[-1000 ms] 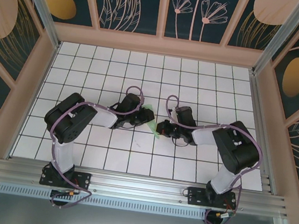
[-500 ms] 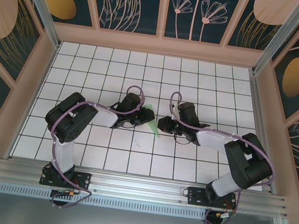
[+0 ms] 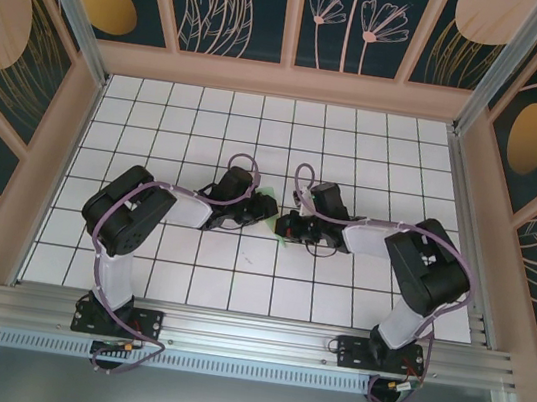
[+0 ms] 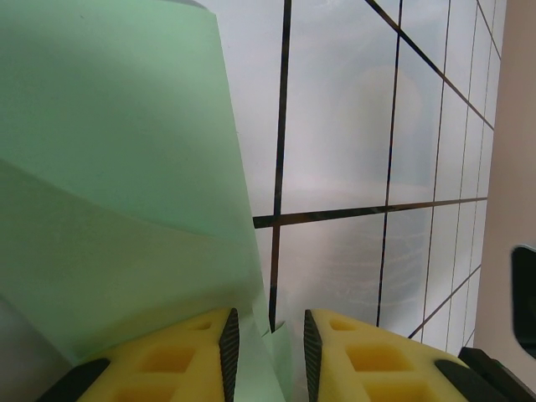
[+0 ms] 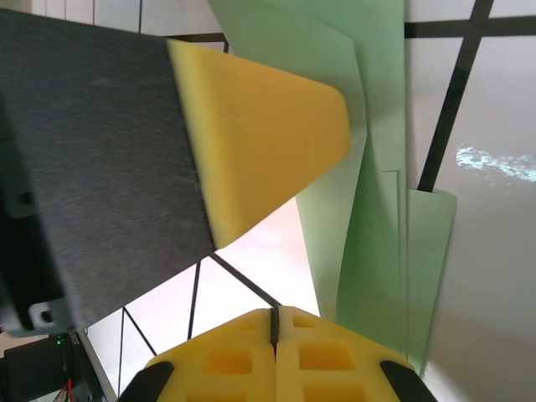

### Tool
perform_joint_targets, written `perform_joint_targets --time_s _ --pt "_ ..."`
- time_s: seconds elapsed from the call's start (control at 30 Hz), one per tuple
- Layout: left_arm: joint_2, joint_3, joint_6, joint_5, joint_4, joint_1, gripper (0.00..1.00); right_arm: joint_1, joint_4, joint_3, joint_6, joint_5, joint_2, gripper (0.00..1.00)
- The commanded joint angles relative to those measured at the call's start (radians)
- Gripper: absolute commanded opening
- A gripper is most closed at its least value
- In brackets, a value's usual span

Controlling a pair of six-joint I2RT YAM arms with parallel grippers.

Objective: Fold a paper plane with a square sheet of paper (pick it up from the middle)
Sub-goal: Fold the wing for the fifth time at the center of the table.

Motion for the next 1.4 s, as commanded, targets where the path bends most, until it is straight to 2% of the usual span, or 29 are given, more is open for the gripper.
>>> perform_joint_targets --time_s 0.0,0.37,0.6,0.73,1.07,1.37 --pt "0.025 0.019 0.028 0.005 -0.041 0.001 0.3 -0.005 0.015 0.026 0.005 -0.024 0.024 0.04" --pt "0.036 0.025 0.031 0.003 -0.044 0.001 0.29 -0.036 0.019 -0.03 -0.001 -0.029 0.06 0.04" --pt "0.042 0.028 0.035 0.005 -0.049 0.001 0.3 -0.037 0.008 -0.059 -0.012 0.018 0.087 0.03" --pt "0.043 0.025 0.034 0.0 -0.055 0.001 0.3 -0.073 0.004 -0.085 -0.005 0.027 0.076 0.02" --pt "0.048 0.028 0.038 -0.003 -0.063 0.002 0.3 -0.072 -0.023 -0.01 -0.015 -0.128 -0.066 0.04" --pt "0.051 0.038 0.041 -0.001 -0.073 0.002 0.29 -0.025 -0.088 0.042 -0.045 -0.131 0.016 0.05"
